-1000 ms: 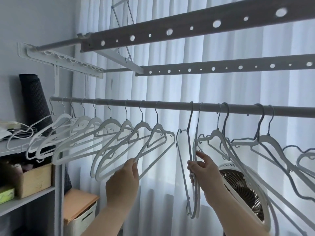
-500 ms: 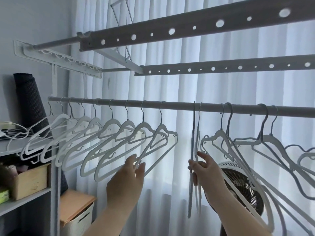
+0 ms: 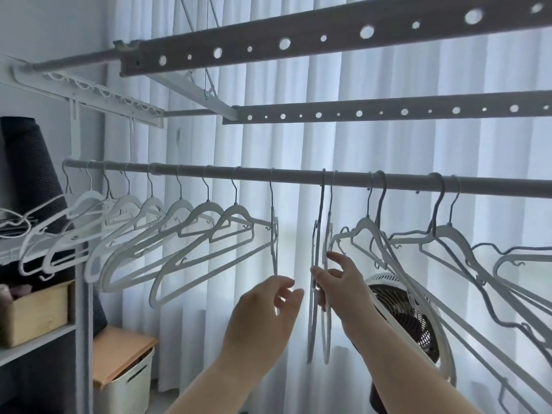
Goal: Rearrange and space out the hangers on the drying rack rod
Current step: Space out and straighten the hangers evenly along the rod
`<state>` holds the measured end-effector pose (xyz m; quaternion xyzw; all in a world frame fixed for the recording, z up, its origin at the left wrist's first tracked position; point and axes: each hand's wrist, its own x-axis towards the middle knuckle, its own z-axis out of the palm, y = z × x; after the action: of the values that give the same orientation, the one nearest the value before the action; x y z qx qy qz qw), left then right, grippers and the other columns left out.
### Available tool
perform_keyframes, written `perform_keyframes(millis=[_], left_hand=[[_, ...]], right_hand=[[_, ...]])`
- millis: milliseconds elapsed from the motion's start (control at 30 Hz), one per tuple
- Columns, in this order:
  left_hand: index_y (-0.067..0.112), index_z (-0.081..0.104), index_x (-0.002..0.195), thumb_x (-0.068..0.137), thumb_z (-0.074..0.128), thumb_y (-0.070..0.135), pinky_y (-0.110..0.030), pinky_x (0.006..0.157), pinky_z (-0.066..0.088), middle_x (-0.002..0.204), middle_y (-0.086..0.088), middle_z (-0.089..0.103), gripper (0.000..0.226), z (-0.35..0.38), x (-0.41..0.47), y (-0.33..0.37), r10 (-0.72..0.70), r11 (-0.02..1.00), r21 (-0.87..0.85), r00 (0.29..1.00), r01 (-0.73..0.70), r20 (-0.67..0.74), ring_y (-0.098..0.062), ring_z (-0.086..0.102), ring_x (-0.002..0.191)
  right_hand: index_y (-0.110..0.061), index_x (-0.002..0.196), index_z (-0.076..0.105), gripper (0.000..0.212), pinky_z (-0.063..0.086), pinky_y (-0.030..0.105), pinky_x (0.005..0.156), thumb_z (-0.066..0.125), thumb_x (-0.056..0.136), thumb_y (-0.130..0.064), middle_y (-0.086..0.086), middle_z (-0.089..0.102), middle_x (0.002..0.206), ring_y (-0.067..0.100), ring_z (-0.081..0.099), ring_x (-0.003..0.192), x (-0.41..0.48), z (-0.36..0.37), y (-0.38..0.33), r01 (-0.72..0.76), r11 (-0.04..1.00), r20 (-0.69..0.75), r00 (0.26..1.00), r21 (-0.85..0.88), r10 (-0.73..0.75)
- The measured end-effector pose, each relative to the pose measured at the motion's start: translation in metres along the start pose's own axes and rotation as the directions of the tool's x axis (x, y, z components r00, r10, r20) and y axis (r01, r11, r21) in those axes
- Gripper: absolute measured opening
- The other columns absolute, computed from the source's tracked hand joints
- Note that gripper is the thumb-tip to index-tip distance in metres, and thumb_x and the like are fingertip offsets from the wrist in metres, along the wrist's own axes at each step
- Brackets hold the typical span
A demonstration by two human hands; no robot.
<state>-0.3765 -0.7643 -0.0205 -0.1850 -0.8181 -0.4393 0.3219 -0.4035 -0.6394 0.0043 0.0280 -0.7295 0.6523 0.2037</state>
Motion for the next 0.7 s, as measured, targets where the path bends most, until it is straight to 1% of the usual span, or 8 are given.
perform_keyframes(millis=[100,200,267,333,400,500,567,700], left_hand=[[0.026,0.049,0.124,0.089,0.049,0.041,-0.015,0.075,0.040,0.096,0.014,0.062,0.039,0.006,-0.004,0.005,-0.106,0.994,0.035,0.986,0.102,0.125,-0.003,0.053,0.081],[0.021,0.054,0.118,0.088,0.053,0.035,-0.017,0.064,0.046,0.070,0.009,0.064,0.033,0.014,-0.005,0.005,-0.204,0.971,-0.088,0.962,0.223,0.184,-0.005,0.061,0.061],[0.019,0.059,0.110,0.089,0.053,0.032,-0.018,0.057,0.048,0.056,0.008,0.061,0.026,0.017,-0.004,0.002,-0.250,0.953,-0.128,0.950,0.276,0.189,0.000,0.055,0.042],[0.023,0.062,0.093,0.090,0.052,0.032,-0.024,0.058,0.050,0.047,0.005,0.058,0.014,0.017,-0.005,0.000,-0.262,0.945,-0.153,0.948,0.290,0.179,-0.002,0.049,0.035],[0.025,0.060,0.073,0.091,0.049,0.031,-0.029,0.060,0.052,0.041,0.004,0.055,0.022,0.018,-0.006,0.001,-0.243,0.955,-0.133,0.956,0.266,0.163,-0.003,0.048,0.034],[0.013,0.062,0.073,0.093,0.043,0.029,-0.034,0.067,0.055,0.044,0.001,0.056,0.032,0.017,-0.009,0.003,-0.205,0.978,-0.020,0.973,0.208,0.103,-0.012,0.056,0.046],[0.009,0.062,0.077,0.094,0.040,0.028,-0.039,0.073,0.054,0.058,-0.006,0.065,0.034,0.018,-0.010,0.003,-0.213,0.977,0.026,0.975,0.212,0.062,-0.027,0.064,0.064],[0.017,0.046,0.065,0.095,0.034,0.031,-0.038,0.074,0.052,0.070,-0.009,0.069,0.036,0.019,-0.009,0.006,-0.202,0.972,0.124,0.979,0.201,-0.005,-0.030,0.065,0.071]], right_hand=[[-0.011,0.131,0.041,0.043,0.036,0.018,0.042,0.053,0.090,-0.009,0.001,0.054,0.067,0.003,0.043,0.030,-0.001,0.000,0.000,-0.006,1.000,0.012,1.000,0.005,0.006],[-0.012,0.130,0.041,0.042,0.036,0.018,0.042,0.053,0.090,-0.008,0.000,0.056,0.066,0.002,0.043,0.029,-0.001,-0.001,0.000,0.006,1.000,0.015,1.000,0.010,-0.006],[-0.012,0.128,0.043,0.040,0.035,0.017,0.039,0.053,0.090,-0.008,0.001,0.055,0.065,0.001,0.041,0.028,0.000,-0.003,0.001,0.011,1.000,0.012,1.000,0.022,-0.011],[-0.011,0.126,0.044,0.037,0.034,0.015,0.036,0.053,0.090,-0.008,0.002,0.053,0.064,0.001,0.040,0.026,0.001,-0.007,0.003,0.010,0.999,0.003,1.000,0.036,-0.010],[-0.011,0.124,0.045,0.035,0.033,0.014,0.034,0.052,0.090,-0.007,0.002,0.050,0.062,0.002,0.040,0.025,0.001,-0.012,0.005,0.008,0.999,-0.013,1.000,0.043,-0.007],[-0.009,0.122,0.046,0.032,0.033,0.012,0.032,0.051,0.091,-0.006,0.004,0.047,0.061,0.001,0.038,0.024,0.000,-0.019,0.009,0.014,0.998,-0.045,0.999,0.054,-0.011],[-0.008,0.123,0.046,0.032,0.032,0.012,0.031,0.050,0.091,-0.005,0.005,0.045,0.061,0.001,0.038,0.024,0.000,-0.025,0.010,0.017,0.998,-0.061,0.998,0.057,-0.013],[-0.009,0.122,0.047,0.032,0.033,0.011,0.031,0.050,0.091,-0.005,0.005,0.046,0.061,0.001,0.037,0.024,0.001,-0.037,0.011,0.007,0.997,-0.087,0.996,0.077,0.000]])
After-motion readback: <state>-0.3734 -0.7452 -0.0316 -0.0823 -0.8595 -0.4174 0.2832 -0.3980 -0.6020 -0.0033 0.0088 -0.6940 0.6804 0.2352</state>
